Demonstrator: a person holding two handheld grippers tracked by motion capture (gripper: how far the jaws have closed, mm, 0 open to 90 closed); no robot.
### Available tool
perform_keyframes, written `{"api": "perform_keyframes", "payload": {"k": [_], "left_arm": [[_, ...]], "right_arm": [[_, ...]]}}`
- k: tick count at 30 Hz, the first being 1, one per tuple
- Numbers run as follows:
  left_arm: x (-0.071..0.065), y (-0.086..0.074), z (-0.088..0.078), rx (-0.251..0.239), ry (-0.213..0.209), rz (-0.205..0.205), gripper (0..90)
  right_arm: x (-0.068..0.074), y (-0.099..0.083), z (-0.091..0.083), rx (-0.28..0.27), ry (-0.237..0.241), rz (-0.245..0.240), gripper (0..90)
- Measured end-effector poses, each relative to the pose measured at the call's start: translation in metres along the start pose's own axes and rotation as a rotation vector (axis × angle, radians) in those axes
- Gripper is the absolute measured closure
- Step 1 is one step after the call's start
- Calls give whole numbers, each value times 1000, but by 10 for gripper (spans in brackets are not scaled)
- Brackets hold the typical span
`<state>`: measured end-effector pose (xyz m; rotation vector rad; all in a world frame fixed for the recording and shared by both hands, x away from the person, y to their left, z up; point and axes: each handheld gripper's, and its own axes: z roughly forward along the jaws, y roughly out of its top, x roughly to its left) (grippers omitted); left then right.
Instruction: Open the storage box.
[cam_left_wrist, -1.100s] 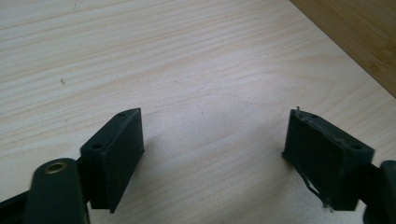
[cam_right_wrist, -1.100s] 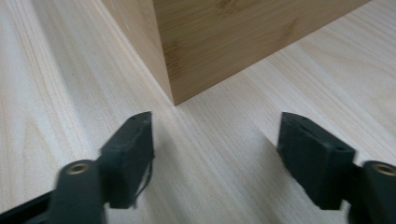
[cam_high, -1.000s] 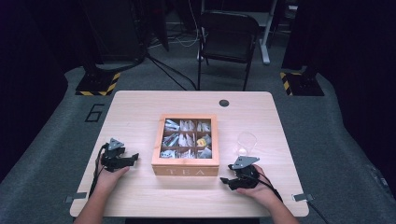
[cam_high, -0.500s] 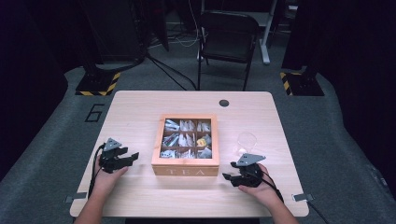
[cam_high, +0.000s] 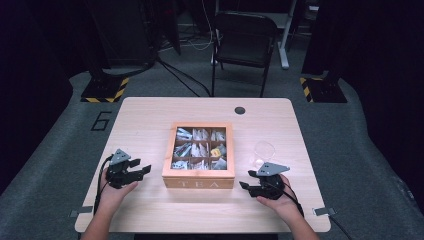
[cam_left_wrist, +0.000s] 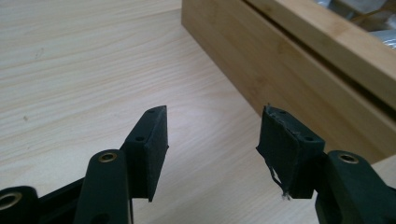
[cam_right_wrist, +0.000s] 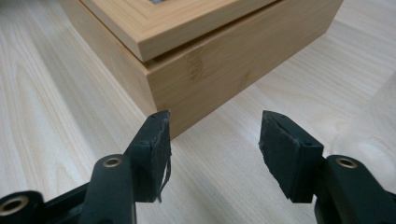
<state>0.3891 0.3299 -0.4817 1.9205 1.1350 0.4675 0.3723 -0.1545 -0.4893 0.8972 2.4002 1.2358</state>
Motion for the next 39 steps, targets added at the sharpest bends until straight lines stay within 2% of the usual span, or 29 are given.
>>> {"api": "perform_keyframes", "payload": {"k": [17, 24, 26, 28, 39], "left_arm": [[-25, 5, -12, -6, -63, 50, 461], [-34, 5, -20, -55, -78, 67, 500], [-36, 6, -22, -47, -98, 95, 505], [-39, 6, -23, -47, -105, 106, 510], [-48, 4, -19, -35, -143, 122, 548]], "right_arm": [[2, 6, -8, -48, -15, 12, 452], [5, 9, -7, -48, -15, -1, 451], [5, 10, -7, -55, -18, -8, 451], [7, 10, -6, -56, -19, -1, 451], [10, 13, -3, -59, -9, -19, 458]]}}
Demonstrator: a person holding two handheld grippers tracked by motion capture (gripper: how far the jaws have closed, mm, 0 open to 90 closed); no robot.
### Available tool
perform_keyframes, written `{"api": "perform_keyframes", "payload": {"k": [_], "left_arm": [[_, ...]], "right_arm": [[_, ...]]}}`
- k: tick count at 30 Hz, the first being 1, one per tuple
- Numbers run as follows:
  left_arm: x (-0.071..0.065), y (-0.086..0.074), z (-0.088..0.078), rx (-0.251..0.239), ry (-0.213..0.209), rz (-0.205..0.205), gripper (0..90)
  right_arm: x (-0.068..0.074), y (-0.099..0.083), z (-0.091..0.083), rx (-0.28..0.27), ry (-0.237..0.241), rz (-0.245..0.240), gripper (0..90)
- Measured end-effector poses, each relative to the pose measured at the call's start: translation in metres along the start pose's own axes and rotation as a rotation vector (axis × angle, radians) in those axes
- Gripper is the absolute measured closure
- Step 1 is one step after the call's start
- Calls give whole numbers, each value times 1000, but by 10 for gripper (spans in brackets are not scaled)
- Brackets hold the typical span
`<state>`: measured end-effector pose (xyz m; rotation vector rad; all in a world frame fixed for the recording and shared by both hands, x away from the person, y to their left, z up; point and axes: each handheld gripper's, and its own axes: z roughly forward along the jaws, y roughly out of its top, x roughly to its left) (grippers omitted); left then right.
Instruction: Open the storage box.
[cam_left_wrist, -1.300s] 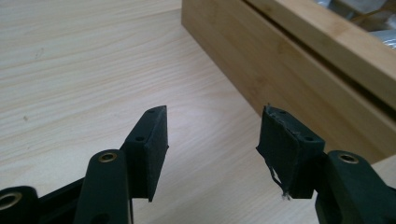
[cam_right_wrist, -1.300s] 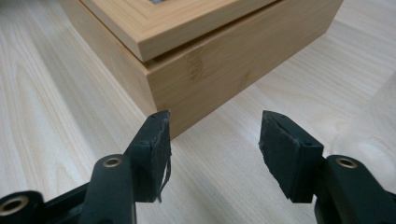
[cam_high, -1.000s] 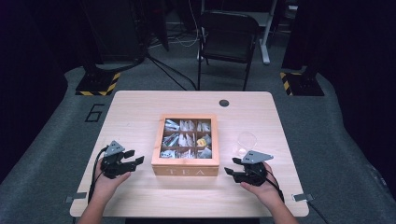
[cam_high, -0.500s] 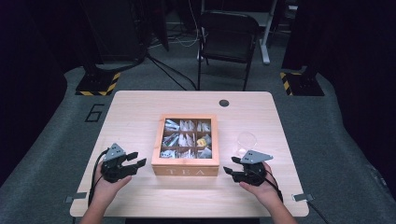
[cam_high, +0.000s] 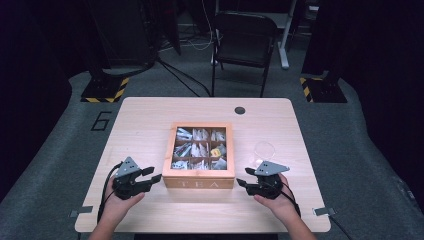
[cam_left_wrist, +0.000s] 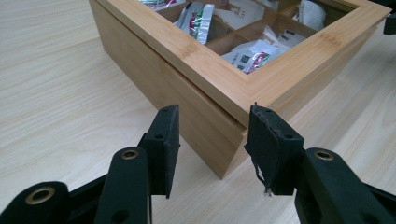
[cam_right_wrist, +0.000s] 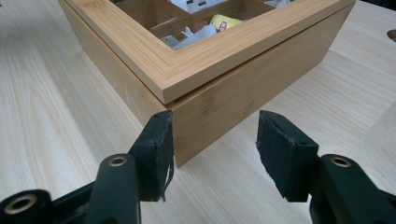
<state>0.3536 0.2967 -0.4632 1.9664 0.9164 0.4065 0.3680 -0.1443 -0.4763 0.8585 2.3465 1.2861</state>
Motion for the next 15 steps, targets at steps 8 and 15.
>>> {"api": "perform_keyframes", "payload": {"k": [8, 15], "left_arm": [[-4, -1, 2, -1, -31, 18, 575], [-8, -2, 8, 25, -50, 22, 606]], "right_arm": [[3, 1, 2, 3, 11, -1, 469], [6, 2, 4, 6, 23, 4, 485]]}}
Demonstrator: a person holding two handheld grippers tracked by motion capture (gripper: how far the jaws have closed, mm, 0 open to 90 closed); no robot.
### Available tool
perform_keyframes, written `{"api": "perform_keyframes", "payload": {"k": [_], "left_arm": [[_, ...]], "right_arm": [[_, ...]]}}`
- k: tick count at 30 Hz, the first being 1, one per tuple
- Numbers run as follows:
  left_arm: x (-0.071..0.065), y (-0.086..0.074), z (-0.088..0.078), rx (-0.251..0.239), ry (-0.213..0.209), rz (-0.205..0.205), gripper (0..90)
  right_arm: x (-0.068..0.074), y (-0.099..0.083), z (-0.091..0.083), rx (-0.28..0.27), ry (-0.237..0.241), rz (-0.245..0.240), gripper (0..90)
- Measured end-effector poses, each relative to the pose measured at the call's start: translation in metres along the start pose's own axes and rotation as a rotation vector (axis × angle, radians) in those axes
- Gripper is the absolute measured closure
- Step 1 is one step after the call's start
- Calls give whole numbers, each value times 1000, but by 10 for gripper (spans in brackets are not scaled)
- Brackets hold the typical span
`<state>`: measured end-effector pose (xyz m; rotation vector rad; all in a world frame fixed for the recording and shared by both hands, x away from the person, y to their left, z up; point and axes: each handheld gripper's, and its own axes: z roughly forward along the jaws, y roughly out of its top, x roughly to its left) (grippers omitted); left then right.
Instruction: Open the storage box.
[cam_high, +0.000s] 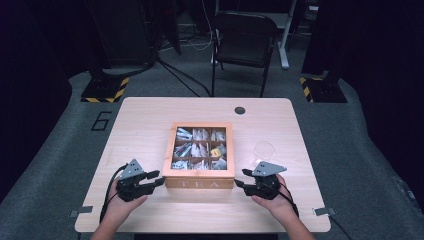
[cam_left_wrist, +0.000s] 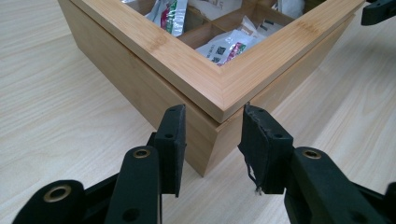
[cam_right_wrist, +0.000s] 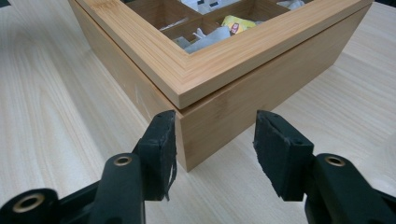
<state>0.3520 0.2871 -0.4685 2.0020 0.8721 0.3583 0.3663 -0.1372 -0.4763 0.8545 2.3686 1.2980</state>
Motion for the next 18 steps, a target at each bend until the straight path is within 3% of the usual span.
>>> {"api": "perform_keyframes", "payload": {"k": [18], "left_arm": [[-3, -1, 10, 20, -4, 13, 660]], "right_arm": [[7, 5, 10, 29, 23, -5, 576]]}}
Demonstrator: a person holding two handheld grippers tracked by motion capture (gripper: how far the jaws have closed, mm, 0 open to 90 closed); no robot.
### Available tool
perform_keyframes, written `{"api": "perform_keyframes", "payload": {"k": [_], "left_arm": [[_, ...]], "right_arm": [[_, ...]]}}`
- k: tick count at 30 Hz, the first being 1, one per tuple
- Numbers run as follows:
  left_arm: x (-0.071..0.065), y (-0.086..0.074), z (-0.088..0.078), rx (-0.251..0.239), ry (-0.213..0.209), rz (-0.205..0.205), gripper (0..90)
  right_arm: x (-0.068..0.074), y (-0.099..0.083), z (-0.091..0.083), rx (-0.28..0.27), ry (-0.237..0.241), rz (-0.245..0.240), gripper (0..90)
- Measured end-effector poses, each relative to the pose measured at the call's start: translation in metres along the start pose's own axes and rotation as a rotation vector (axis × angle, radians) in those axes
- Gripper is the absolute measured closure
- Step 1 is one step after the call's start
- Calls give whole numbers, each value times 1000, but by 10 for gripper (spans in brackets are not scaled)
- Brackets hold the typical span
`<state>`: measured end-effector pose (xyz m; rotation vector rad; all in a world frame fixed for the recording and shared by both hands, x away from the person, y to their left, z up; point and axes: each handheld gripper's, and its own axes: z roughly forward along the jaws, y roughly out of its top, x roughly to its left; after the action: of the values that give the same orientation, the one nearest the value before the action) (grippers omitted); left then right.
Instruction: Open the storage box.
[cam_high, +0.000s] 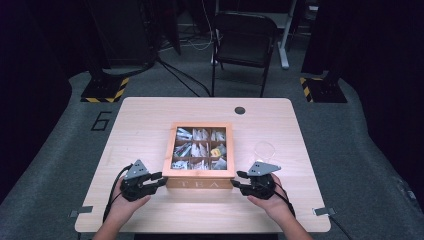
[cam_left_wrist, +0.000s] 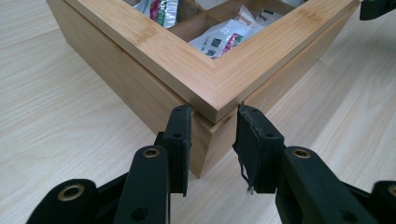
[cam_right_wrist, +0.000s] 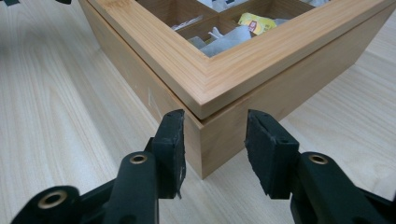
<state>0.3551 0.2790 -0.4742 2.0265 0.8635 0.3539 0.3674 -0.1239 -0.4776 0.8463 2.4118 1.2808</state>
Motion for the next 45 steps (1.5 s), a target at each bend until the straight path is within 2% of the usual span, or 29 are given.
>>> {"api": "perform_keyframes", "payload": {"k": [4, 5, 9, 12, 15, 22, 24, 26, 29, 37, 43, 45], "left_arm": [[0, 0, 1, 1, 0, 3, 665], [-1, -1, 2, -8, 15, 8, 666], [-1, -1, 2, -4, 8, 3, 665], [-2, -1, 3, -17, 27, 14, 664], [-2, -1, 2, -11, 24, 25, 664], [-4, -1, 1, -25, 25, 17, 663], [-4, -1, 2, -44, 28, 8, 663], [-3, 0, 1, -40, 32, 22, 663], [-5, 0, 1, -53, 35, 8, 662], [-6, 1, 0, -76, 51, 14, 662], [-7, 3, -2, -102, 57, 4, 655], [-6, 4, -3, -98, 57, 15, 654]], "right_arm": [[1, 1, 2, -1, -3, -3, 590], [1, 2, 3, 0, -3, -6, 592], [3, 3, 3, -6, -6, -11, 611], [4, 4, 5, -12, -5, -15, 609], [5, 6, 5, -4, -14, -19, 597], [6, 7, 5, -6, -24, -27, 601], [6, 7, 5, -8, -25, -29, 604], [7, 8, 4, -10, -31, -16, 609], [6, 9, 3, -19, -32, -13, 612], [6, 11, 0, -35, -30, -4, 613], [6, 13, -1, -55, -43, 1, 602], [6, 14, -1, -61, -44, 6, 598]]}}
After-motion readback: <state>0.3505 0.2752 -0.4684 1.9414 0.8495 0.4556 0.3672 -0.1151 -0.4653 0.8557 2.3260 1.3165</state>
